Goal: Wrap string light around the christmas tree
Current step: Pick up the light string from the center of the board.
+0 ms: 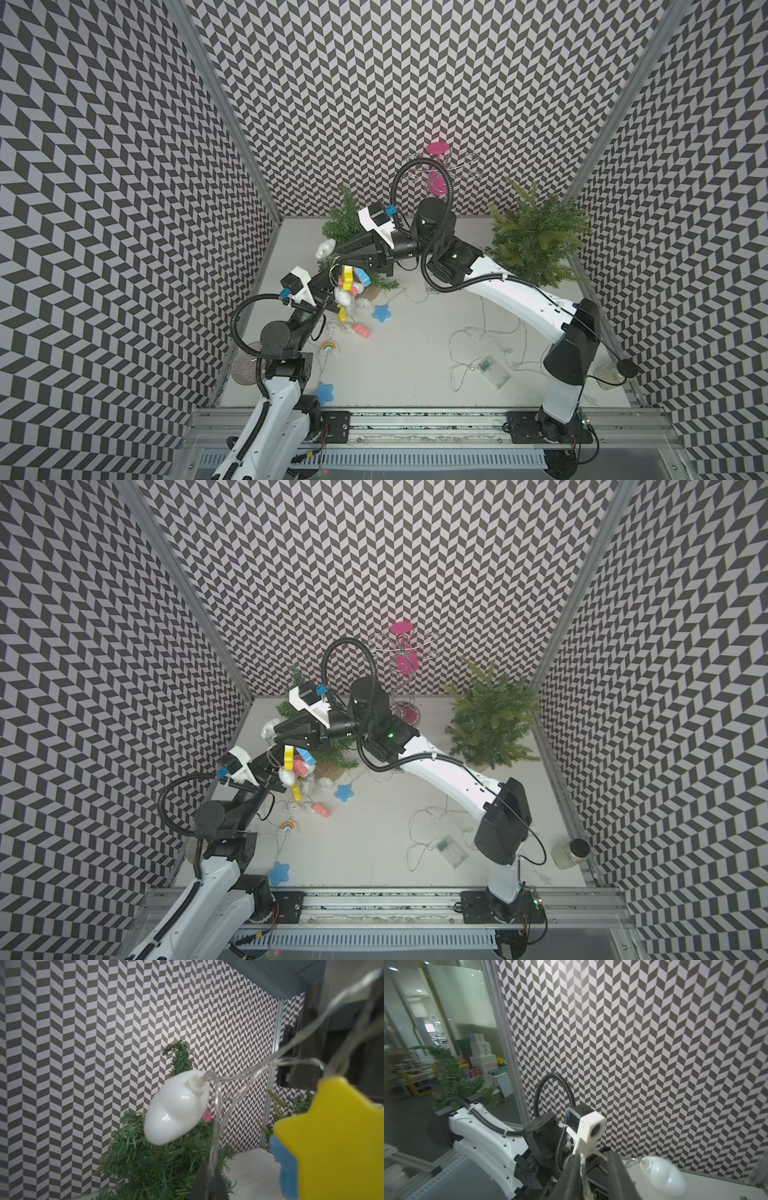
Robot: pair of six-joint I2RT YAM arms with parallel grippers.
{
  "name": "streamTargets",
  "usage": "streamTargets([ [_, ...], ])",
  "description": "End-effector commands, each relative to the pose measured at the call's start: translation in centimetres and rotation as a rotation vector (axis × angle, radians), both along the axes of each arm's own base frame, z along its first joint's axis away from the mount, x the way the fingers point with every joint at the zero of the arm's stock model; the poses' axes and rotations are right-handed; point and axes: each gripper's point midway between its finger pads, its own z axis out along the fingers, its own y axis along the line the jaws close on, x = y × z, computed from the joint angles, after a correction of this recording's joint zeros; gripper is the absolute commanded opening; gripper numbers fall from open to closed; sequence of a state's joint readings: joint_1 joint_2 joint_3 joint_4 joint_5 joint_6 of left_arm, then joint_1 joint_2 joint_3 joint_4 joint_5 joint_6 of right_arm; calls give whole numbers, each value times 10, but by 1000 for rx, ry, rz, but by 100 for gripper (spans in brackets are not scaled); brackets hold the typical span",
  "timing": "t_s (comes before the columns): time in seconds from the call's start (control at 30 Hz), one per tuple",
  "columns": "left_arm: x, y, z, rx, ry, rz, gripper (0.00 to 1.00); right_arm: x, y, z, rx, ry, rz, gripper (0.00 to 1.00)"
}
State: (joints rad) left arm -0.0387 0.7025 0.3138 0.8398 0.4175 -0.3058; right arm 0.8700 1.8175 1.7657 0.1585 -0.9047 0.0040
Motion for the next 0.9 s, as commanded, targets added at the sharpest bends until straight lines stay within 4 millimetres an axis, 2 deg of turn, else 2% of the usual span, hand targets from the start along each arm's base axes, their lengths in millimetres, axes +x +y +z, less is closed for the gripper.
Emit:
streamTargets([
  [0.0, 3, 19, 22, -72, 14, 48, 0, 13, -29, 27, 98, -144, -239, 74],
  [0.07, 2, 23, 33, -78, 30, 44, 0, 21, -55, 26, 153, -200, -400, 90],
  [0.13, 2, 29, 43, -113, 47, 67, 0, 24, -82, 23, 202, -241, -516, 99],
  [0.17, 1, 31, 47, -126, 56, 74, 0, 24, -96, 22, 223, -252, -563, 99],
  [0.27, -5, 29, 63, -136, 73, 58, 0, 24, -121, 12, 229, -257, -627, 99],
  [0.4, -17, 27, 81, -143, 48, 41, 0, 25, -132, -9, 179, -241, -650, 99],
  [0.5, -30, 27, 97, -149, 39, 44, 0, 29, -139, -47, 121, -245, -694, 93],
  [0.6, -34, 27, 107, -140, 35, 53, 0, 40, -137, -102, 51, -270, -717, 88],
  [0.73, -38, 27, 114, -128, 30, 56, 0, 54, -123, -164, -52, -249, -709, 90],
  [0.77, -42, 29, 119, -134, 23, 66, 0, 58, -118, -181, -84, -244, -705, 90],
  [0.87, -58, 28, 139, -138, -1, 62, 0, 63, -109, -215, -111, -273, -687, 86],
])
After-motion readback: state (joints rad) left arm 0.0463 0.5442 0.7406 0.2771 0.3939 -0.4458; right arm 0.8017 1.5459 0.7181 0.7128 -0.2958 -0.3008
